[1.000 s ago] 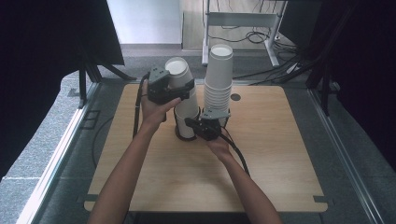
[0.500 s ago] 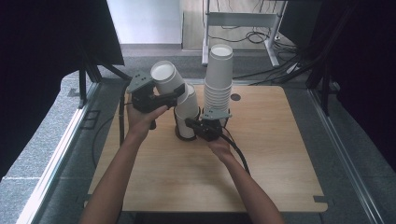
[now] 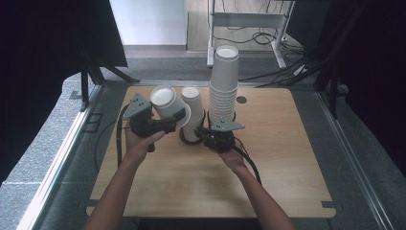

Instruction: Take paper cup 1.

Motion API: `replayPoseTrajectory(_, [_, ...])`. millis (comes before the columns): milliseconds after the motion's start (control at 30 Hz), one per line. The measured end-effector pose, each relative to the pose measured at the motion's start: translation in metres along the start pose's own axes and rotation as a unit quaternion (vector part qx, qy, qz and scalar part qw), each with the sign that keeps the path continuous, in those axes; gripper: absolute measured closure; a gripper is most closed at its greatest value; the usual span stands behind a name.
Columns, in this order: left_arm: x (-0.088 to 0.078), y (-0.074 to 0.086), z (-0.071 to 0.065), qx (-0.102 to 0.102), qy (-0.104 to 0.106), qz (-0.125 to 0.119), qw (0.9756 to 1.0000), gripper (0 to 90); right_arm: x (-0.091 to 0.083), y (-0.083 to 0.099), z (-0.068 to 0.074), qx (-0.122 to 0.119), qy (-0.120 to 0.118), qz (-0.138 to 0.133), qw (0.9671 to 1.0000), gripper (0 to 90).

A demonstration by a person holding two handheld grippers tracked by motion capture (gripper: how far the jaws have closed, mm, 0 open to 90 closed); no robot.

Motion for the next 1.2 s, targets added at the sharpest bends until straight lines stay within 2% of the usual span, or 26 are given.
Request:
replayPoseTrajectory(33, [0.000,0.008,-0.003,0.004,-0.002,0.008,1.0000,14.9,-0.003,0.003,0.001,0.001,0.000,0.001,1.0000,74.7])
replayPoseTrajectory(100, [0.000,0.012,-0.004,0.004,-0.002,0.012,0.9999,14.9,-0.006,0.006,0.001,0.003,0.002,0.002,1.0000,72.8])
replayPoseTrajectory(200, [0.002,0.028,-0.011,-0.002,0.005,0.024,0.9997,14.9,-0.019,0.021,0.002,0.010,0.015,-0.003,0.9998,65.6])
replayPoseTrajectory(233, [0.002,0.028,-0.011,-0.002,0.005,0.024,0.9997,14.9,-0.019,0.021,0.002,0.010,0.015,-0.003,0.9998,65.6])
replayPoseTrajectory(267, [0.002,0.032,-0.012,-0.004,0.007,0.025,0.9996,14.9,-0.026,0.029,0.002,0.019,0.014,-0.007,0.9997,60.8])
replayPoseTrajectory(300, [0.002,0.036,-0.014,-0.006,0.008,0.027,0.9996,14.9,-0.026,0.029,0.002,0.019,0.014,-0.007,0.9997,60.8])
replayPoseTrajectory(333, [0.002,0.045,-0.016,-0.012,0.012,0.028,0.9995,14.9,-0.032,0.037,0.002,0.025,0.018,-0.005,0.9995,55.7])
replayPoseTrajectory(367, [0.002,0.045,-0.016,-0.012,0.012,0.028,0.9995,14.9,-0.032,0.037,0.002,0.025,0.018,-0.005,0.9995,55.7])
replayPoseTrajectory(400, [-0.001,0.053,-0.018,-0.014,0.014,0.030,0.9994,14.9,-0.039,0.045,0.003,0.028,0.023,-0.009,0.9993,51.6])
replayPoseTrajectory(533, [-0.003,0.064,-0.021,-0.009,0.017,0.038,0.9991,14.9,-0.053,0.059,0.004,0.032,0.028,-0.012,0.9990,47.5])
replayPoseTrajectory(633, [-0.004,0.069,-0.023,-0.006,0.017,0.044,0.9989,14.9,-0.061,0.064,0.004,0.036,0.028,-0.010,0.9989,46.0])
replayPoseTrajectory(667, [-0.004,0.073,-0.025,-0.005,0.025,0.047,0.9986,14.9,-0.063,0.065,0.004,0.035,0.027,-0.010,0.9990,45.7])
replayPoseTrajectory(767, [-0.004,0.079,-0.027,-0.006,0.030,0.051,0.9982,14.9,-0.066,0.068,0.005,0.029,0.033,-0.006,0.9990,45.0])
replayPoseTrajectory(900, [-0.002,0.086,-0.030,-0.005,0.030,0.058,0.9978,14.8,-0.070,0.071,0.008,0.033,0.033,-0.009,0.9989,44.6])
replayPoseTrajectory(1067, [0.002,0.098,-0.035,0.000,0.025,0.068,0.9974,14.9,-0.071,0.076,0.010,0.038,0.032,-0.012,0.9987,43.9])
replayPoseTrajectory(1200, [0.010,0.110,-0.038,-0.005,0.030,0.080,0.9964,14.9,-0.067,0.081,0.013,0.033,0.031,0.001,0.9990,42.0])
Point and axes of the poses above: each handheld gripper's, and its own axes: x roughly forward along the jaws, y roughly out of its underside, z roughly to its left, the point moved 2 cm from there along x, roughly forward along the jaws, and after that the axes turned 10 degrees about z, right-handed, at the moved point
